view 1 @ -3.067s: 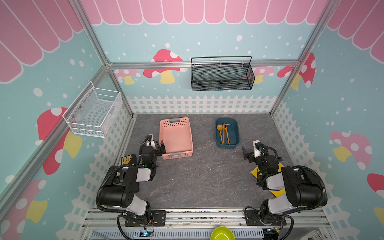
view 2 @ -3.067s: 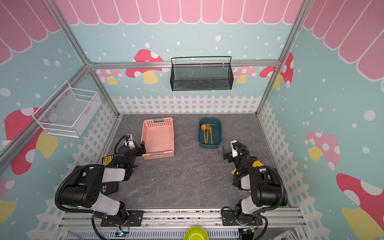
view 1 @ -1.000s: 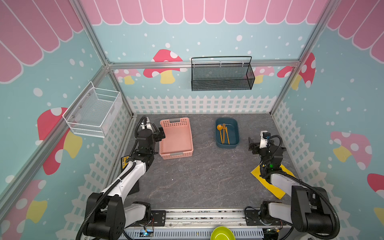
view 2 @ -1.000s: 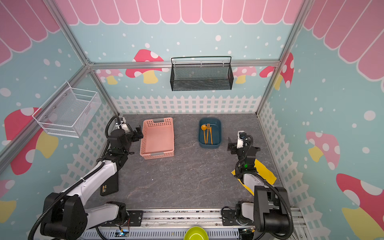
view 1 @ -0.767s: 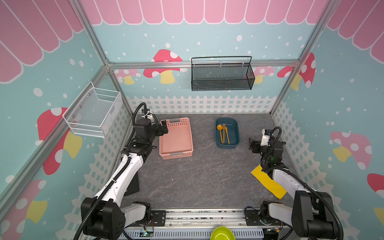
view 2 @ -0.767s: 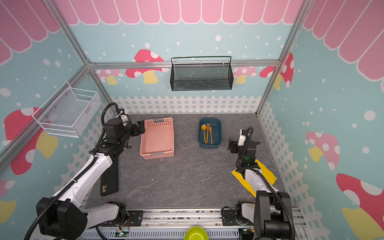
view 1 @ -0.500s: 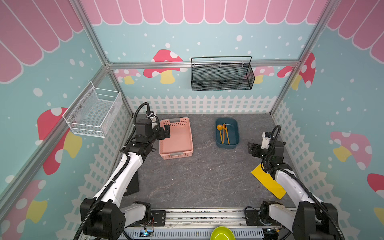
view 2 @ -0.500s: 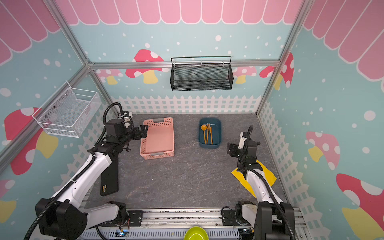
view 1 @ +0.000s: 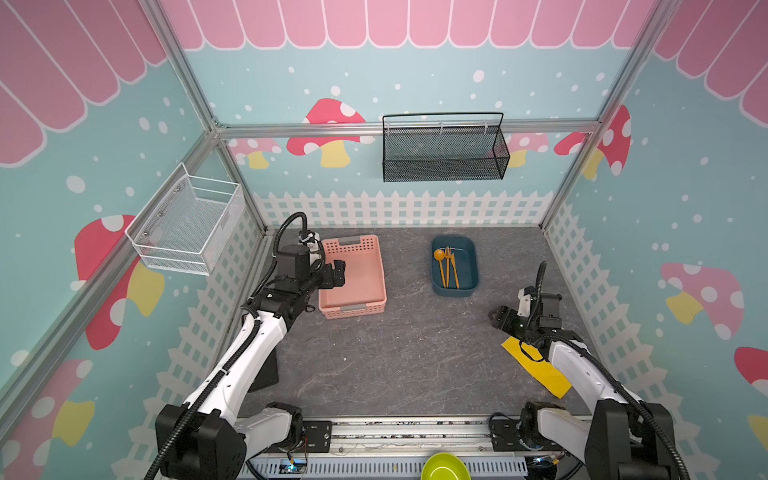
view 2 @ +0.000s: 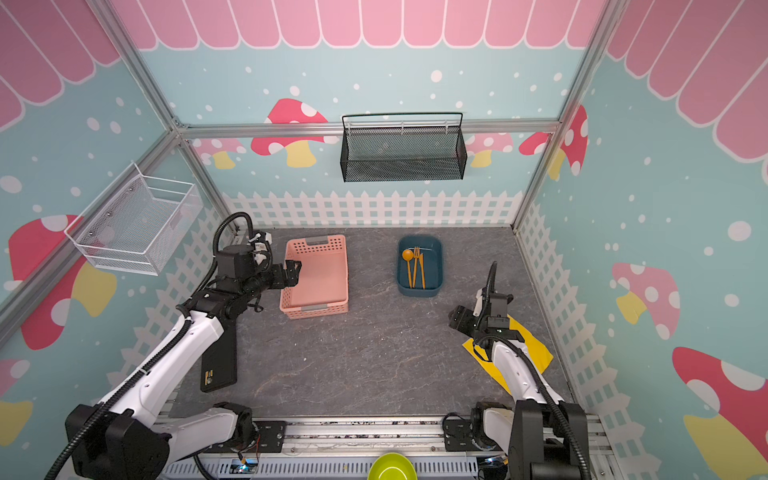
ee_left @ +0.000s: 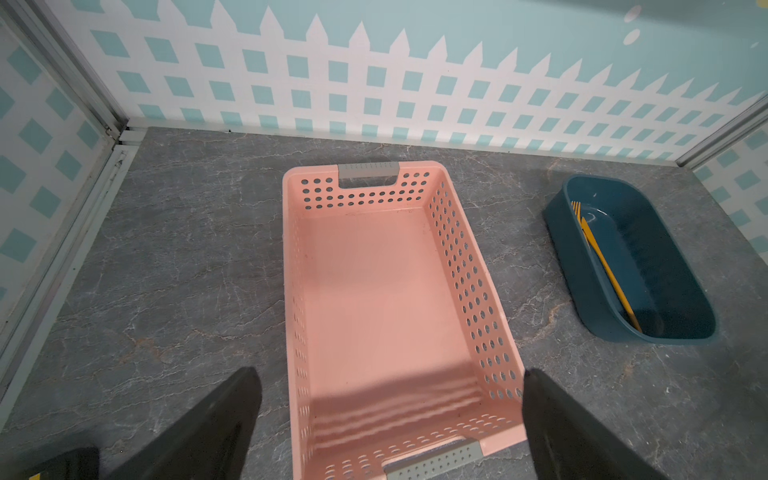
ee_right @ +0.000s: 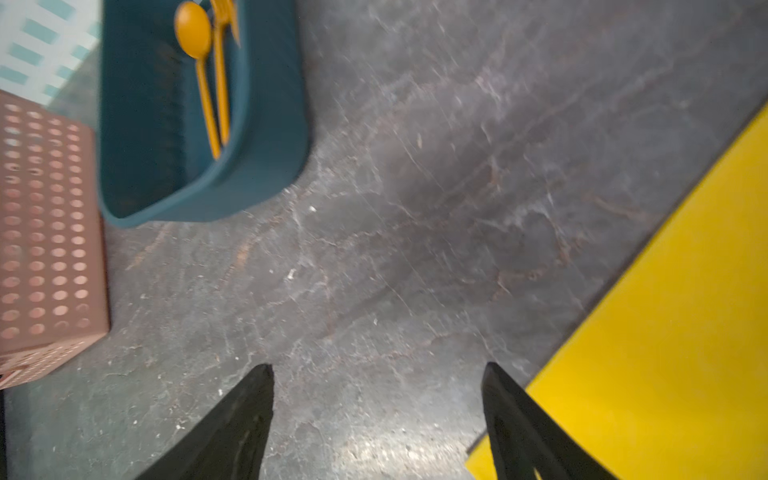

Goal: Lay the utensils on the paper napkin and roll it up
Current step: 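Lower the right gripper onto the yellow napkin corner while the left arm rises, then grasp the napkin corner with the right gripper and drag it toward the table center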

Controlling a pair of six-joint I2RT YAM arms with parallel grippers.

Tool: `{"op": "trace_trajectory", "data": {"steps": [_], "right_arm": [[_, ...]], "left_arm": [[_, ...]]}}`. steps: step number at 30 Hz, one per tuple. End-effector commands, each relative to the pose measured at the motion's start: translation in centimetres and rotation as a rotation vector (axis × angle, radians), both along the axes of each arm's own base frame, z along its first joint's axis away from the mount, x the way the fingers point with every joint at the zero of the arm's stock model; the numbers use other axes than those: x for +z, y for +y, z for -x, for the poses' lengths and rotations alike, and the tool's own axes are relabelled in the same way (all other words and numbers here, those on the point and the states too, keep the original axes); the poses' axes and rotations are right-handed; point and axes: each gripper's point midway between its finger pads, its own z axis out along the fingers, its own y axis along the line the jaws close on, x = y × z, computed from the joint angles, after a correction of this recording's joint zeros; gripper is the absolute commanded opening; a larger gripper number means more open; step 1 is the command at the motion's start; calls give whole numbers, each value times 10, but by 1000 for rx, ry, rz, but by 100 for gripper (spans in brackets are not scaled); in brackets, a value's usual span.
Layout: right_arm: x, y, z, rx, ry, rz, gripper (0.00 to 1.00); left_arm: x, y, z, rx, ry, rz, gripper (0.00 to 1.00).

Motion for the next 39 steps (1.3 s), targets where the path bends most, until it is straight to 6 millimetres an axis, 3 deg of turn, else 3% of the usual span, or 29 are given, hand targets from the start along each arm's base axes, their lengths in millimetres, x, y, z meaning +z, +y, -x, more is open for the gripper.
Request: {"op": "trace_trajectory", "data": {"steps": [1,9,17,24,34,39], "right_arm": [[-28,-14,25,-96,152,43,81],[-33,-21,43,-171,208,50,85],[-37,-15,52,-158,235,22,85],[-46,-6,56,-122,243,-21,82],[-48,37,63,-31,241,-158,78],[-43,68,63,-4,237,-198,75]], "left_arm": [[8,3,4,3,-14,-25,99],[14,2,5,5,-31,-29,99],[20,-9,5,-27,-14,34,98],[1,-16,7,-53,27,37,97],[4,-21,9,-79,7,50,97],[5,-20,11,-76,3,51,97]]}}
